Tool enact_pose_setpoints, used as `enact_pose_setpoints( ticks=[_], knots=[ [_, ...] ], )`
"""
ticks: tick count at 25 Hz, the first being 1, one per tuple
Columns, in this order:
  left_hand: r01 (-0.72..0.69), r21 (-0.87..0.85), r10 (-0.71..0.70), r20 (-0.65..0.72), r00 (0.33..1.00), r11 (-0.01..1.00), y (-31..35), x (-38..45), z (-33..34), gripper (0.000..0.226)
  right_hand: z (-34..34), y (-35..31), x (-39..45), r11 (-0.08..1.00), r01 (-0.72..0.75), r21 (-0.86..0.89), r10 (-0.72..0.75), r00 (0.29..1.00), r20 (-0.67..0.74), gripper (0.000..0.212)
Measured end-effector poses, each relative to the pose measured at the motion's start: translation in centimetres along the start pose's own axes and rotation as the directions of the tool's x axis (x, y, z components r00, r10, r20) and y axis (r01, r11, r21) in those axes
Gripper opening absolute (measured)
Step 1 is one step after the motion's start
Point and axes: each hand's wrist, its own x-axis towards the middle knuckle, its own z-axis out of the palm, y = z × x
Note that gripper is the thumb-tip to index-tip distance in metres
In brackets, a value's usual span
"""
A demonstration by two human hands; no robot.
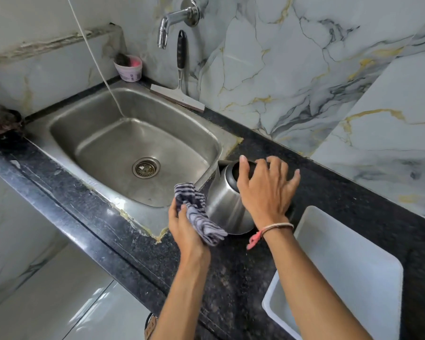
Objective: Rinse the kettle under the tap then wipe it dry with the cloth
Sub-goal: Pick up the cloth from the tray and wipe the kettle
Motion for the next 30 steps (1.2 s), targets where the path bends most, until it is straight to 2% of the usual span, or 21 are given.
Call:
enact_pose_setpoints(
  ticks=[3,5,6,8,10,12,13,15,17,18,19,21,23,26,28,30],
  knots=[
    [0.011,-0.019,-0.008,0.124,0.992,1.000,3.0,1.9,0.1,0.032,-0.1,1.3,2.2,0.984,0.150,0.096,-0.152,0.988,0.006,0.071],
    [-0.044,0.050,0.031,0.234,0.972,0.998,4.8,3.5,0.9,0.036,-0.4,1.3,5.7,0.923,0.251,0.291,-0.295,0.948,0.119,0.076],
    [-0.105,0.107,0.068,0.304,0.950,0.989,5.5,4.2,1.6,0.036,-0.4,1.2,7.3,0.882,0.240,0.406,-0.339,0.922,0.190,0.079],
    [-0.309,0.241,0.164,0.478,0.863,0.920,6.0,4.8,3.2,0.035,0.0,1.1,9.2,0.804,0.157,0.574,-0.354,0.901,0.249,0.080],
    [-0.516,0.331,0.181,0.678,0.713,0.790,5.2,4.8,5.3,0.036,0.7,1.1,9.7,0.751,0.150,0.643,-0.323,0.933,0.160,0.079],
    [-0.620,0.355,0.085,0.820,0.565,0.700,4.2,5.1,7.6,0.037,1.4,1.3,9.7,0.784,0.180,0.594,-0.277,0.958,0.075,0.088],
    [-0.629,0.371,0.006,0.858,0.513,0.683,4.0,5.8,8.7,0.040,1.6,1.2,9.6,0.820,0.180,0.543,-0.251,0.966,0.058,0.092],
    [-0.553,0.438,-0.227,0.884,0.409,0.709,4.2,8.4,11.2,0.046,1.8,0.9,10.0,0.869,0.133,0.477,-0.188,0.980,0.070,0.096],
    [-0.474,0.533,-0.441,0.846,0.299,0.701,4.3,11.3,13.3,0.048,2.0,0.7,10.3,0.898,0.107,0.428,-0.159,0.983,0.088,0.096],
    [-0.444,0.577,-0.511,0.816,0.271,0.685,3.9,12.6,13.7,0.049,2.1,0.6,10.3,0.911,0.104,0.400,-0.152,0.984,0.090,0.095],
    [-0.402,0.624,-0.568,0.780,0.264,0.670,3.1,13.7,13.7,0.050,2.2,0.6,10.3,0.924,0.098,0.370,-0.143,0.985,0.097,0.093],
    [-0.256,0.710,-0.643,0.704,0.302,0.656,1.6,15.1,12.6,0.054,2.2,0.7,10.3,0.946,0.078,0.313,-0.123,0.984,0.126,0.092],
    [-0.138,0.717,-0.618,0.669,0.412,0.684,0.2,15.4,10.0,0.053,2.1,0.6,10.3,0.962,0.062,0.266,-0.111,0.978,0.174,0.095],
    [-0.174,0.577,-0.351,0.680,0.644,0.798,-0.6,12.9,6.2,0.045,1.9,0.4,10.5,0.979,0.064,0.193,-0.110,0.966,0.233,0.098],
    [-0.208,0.443,-0.174,0.678,0.714,0.872,-1.1,8.9,3.5,0.047,1.9,0.3,10.5,0.988,0.072,0.137,-0.106,0.959,0.263,0.095],
    [-0.256,0.394,-0.075,0.656,0.751,0.883,-1.6,4.2,1.7,0.057,1.8,0.3,10.6,0.993,0.071,0.094,-0.096,0.950,0.297,0.092]
  ],
)
